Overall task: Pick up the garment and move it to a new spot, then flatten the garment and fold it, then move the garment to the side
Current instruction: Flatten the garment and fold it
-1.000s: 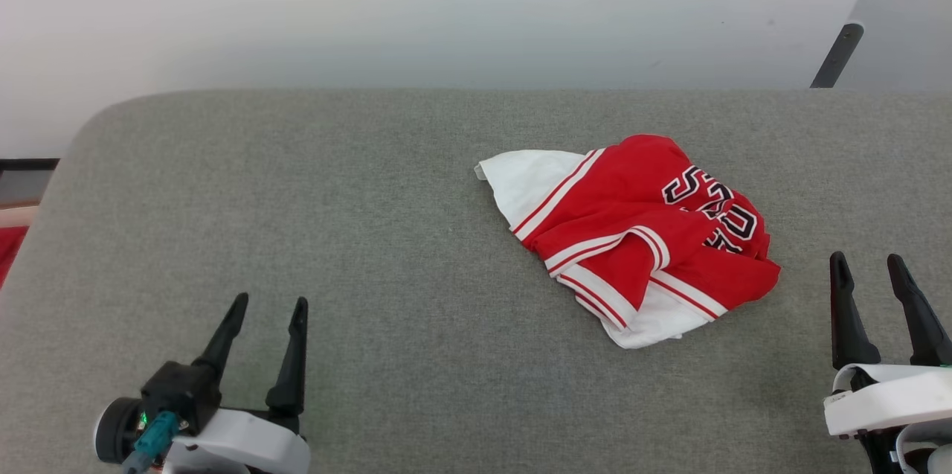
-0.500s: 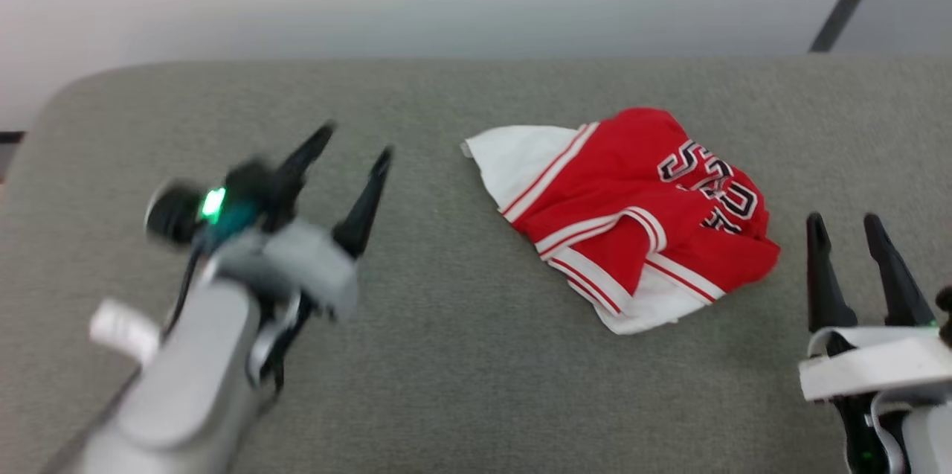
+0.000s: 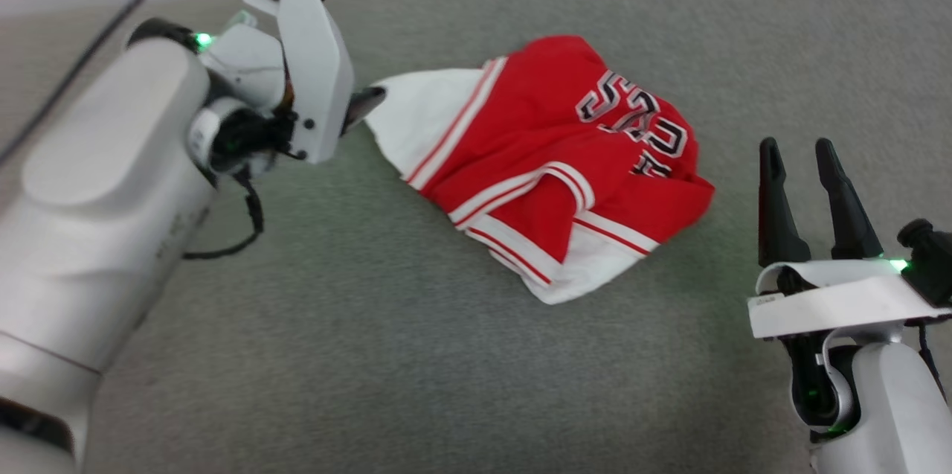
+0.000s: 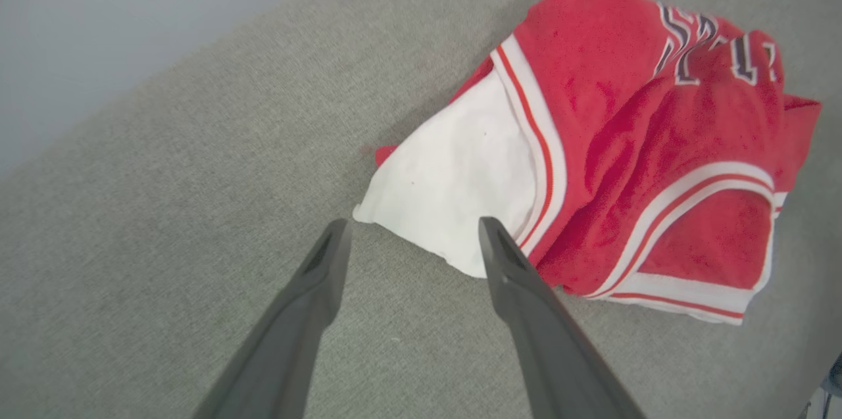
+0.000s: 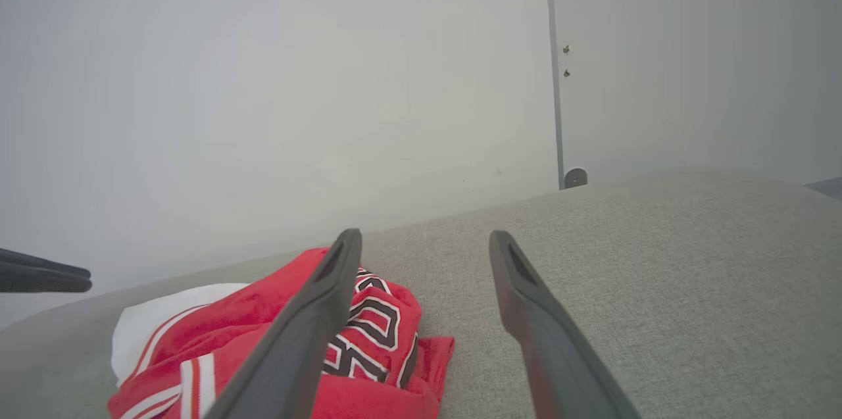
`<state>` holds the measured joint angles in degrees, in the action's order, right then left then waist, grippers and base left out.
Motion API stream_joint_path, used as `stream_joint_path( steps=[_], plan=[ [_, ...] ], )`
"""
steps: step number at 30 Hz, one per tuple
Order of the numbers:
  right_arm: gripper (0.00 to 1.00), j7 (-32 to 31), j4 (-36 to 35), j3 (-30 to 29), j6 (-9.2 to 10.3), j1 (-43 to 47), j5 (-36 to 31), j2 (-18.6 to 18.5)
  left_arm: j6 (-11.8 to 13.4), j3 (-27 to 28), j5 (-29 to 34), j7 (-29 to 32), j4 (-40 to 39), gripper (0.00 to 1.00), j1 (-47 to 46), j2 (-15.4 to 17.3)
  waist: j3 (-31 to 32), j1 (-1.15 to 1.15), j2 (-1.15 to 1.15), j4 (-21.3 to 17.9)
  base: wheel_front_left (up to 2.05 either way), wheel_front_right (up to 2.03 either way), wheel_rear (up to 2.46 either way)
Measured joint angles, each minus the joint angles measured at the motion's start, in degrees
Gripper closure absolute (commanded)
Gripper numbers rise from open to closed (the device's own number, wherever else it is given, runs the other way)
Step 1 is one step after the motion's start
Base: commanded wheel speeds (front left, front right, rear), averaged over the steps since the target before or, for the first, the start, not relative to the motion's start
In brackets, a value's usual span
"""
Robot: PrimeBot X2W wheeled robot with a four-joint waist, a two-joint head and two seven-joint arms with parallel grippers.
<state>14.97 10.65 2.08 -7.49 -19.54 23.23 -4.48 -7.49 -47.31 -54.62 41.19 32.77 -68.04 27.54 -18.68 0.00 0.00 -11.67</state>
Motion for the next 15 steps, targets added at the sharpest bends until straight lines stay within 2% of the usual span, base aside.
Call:
stream_joint_path(
  steps=[6, 12, 13, 14, 15],
  plan=[
    [0.0, 0.0, -0.32, 1.26, 0.01, -1.21, 0.93, 1.1, 0.01, -3.94, -5.01, 10.09, 6.05, 0.0, -5.24, 1.71, -4.05, 0.0, 0.0, -4.08, 0.0, 0.0, 0.0],
    [0.0, 0.01, -0.49, 1.74, 0.01, -2.33, 1.43, 1.37, 0.01, -4.17, -8.86, 11.89, 9.92, 0.0, -7.41, 1.58, -7.94, 0.0, 0.0, -6.83, 0.0, 0.0, 0.0],
    [0.0, 0.01, -0.51, 1.74, 0.01, -2.38, 1.66, 1.38, 0.01, -3.79, -9.88, 11.54, 10.24, 0.21, -7.7, 1.36, -8.5, 0.0, 0.0, -7.12, 0.0, 0.0, 0.0],
    [0.0, 0.01, -0.49, 1.74, 0.0, -2.44, 1.88, 1.4, 0.01, -3.61, -10.29, 11.0, 10.39, 0.52, -8.21, 1.13, -9.03, 0.0, 0.0, -7.37, 0.0, 0.0, 0.0],
    [0.0, 0.0, -0.48, 1.7, 0.0, -2.56, 1.92, 1.41, 0.01, -3.68, -10.51, 10.59, 10.38, 0.96, -8.64, 0.89, -9.49, 0.0, 0.0, -7.54, 0.0, 0.0, 0.0]
  ],
)
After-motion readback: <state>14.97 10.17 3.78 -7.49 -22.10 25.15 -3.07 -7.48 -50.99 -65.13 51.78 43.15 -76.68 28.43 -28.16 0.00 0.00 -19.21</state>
